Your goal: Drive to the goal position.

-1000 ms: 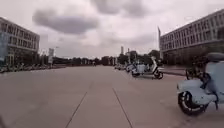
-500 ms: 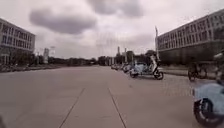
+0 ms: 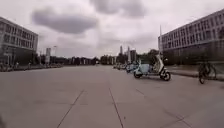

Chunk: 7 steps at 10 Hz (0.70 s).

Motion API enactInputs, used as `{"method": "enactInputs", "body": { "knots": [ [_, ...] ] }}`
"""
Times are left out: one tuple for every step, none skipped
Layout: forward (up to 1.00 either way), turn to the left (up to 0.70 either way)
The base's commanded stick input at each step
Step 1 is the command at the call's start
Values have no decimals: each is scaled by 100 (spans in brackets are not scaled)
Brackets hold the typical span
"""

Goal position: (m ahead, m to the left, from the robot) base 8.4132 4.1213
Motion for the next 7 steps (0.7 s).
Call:
{"method": "enactInputs", "body": {
  "knots": [
    [70,6],
    [70,6],
    [70,6],
    [70,6],
    [70,6],
    [70,6],
    [70,6]
  ]
}}
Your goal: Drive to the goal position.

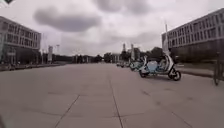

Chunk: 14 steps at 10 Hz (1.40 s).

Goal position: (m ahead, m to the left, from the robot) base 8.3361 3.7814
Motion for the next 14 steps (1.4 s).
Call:
{"method": "enactInputs", "body": {
  "knots": [
    [70,6],
    [70,6],
    [70,6],
    [70,6],
    [70,6],
    [70,6],
    [70,6],
    [70,6],
    [70,6],
    [70,6],
    [70,6],
    [70,6],
    [70,6],
    [70,6]
  ]
}}
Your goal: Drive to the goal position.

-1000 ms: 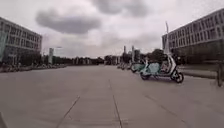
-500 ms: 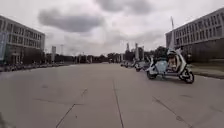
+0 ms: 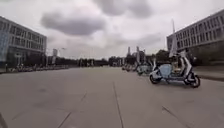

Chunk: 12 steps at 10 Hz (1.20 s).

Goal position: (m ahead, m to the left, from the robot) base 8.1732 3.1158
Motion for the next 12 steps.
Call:
{"method": "enactInputs", "body": {
  "knots": [
    [70,6],
    [70,6],
    [70,6],
    [70,6],
    [70,6],
    [70,6],
    [70,6],
    [70,6],
    [70,6],
    [70,6],
    [70,6],
    [70,6]
  ]
}}
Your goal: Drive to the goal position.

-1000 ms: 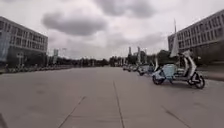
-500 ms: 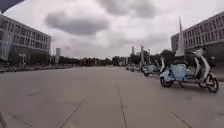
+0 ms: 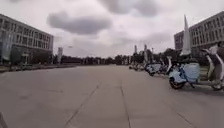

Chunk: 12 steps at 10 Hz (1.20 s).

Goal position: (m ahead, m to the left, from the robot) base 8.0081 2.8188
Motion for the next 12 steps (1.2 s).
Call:
{"method": "enactInputs", "body": {
  "knots": [
    [70,6],
    [70,6],
    [70,6],
    [70,6],
    [70,6],
    [70,6],
    [70,6],
    [70,6],
    [70,6],
    [70,6],
    [70,6],
    [70,6]
  ]
}}
